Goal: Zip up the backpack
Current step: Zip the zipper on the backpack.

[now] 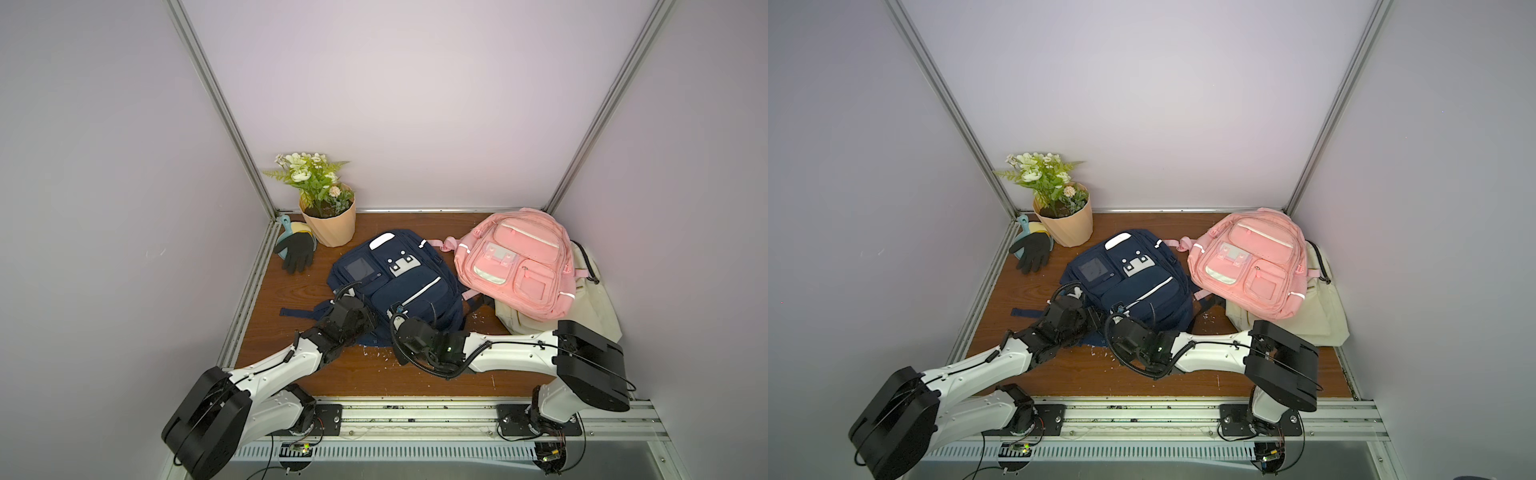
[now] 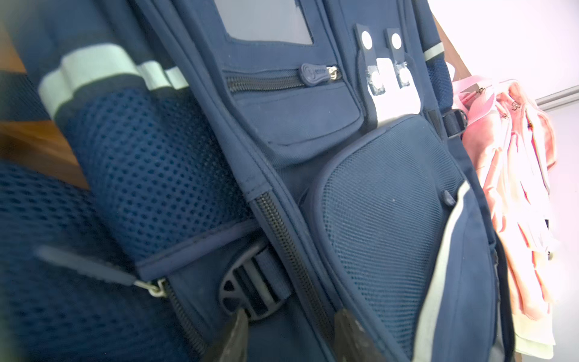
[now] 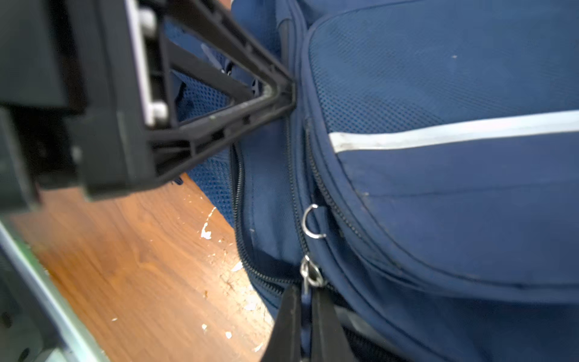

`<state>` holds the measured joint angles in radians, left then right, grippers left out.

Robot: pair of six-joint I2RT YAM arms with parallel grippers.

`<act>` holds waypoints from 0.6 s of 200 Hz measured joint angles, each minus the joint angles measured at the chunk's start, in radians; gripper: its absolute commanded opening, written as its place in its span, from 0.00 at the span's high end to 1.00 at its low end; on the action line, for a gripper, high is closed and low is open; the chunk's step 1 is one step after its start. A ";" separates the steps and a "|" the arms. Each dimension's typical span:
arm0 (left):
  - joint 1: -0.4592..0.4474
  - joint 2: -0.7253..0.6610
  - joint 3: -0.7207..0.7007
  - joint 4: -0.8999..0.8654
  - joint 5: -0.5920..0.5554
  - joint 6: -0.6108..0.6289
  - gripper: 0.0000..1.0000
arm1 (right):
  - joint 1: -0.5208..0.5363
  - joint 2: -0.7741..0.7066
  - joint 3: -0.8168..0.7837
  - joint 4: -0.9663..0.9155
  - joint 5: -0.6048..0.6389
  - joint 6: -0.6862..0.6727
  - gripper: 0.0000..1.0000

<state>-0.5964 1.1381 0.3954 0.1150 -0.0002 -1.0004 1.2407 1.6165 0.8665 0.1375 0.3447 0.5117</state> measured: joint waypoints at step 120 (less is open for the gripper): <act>-0.014 -0.048 -0.050 0.060 0.039 -0.041 0.62 | 0.031 0.049 0.043 0.022 0.000 -0.007 1.00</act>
<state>-0.6102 1.0901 0.3458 0.1745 0.0391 -1.0412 1.2713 1.6653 0.9096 0.1596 0.3443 0.5045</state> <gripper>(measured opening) 0.417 0.090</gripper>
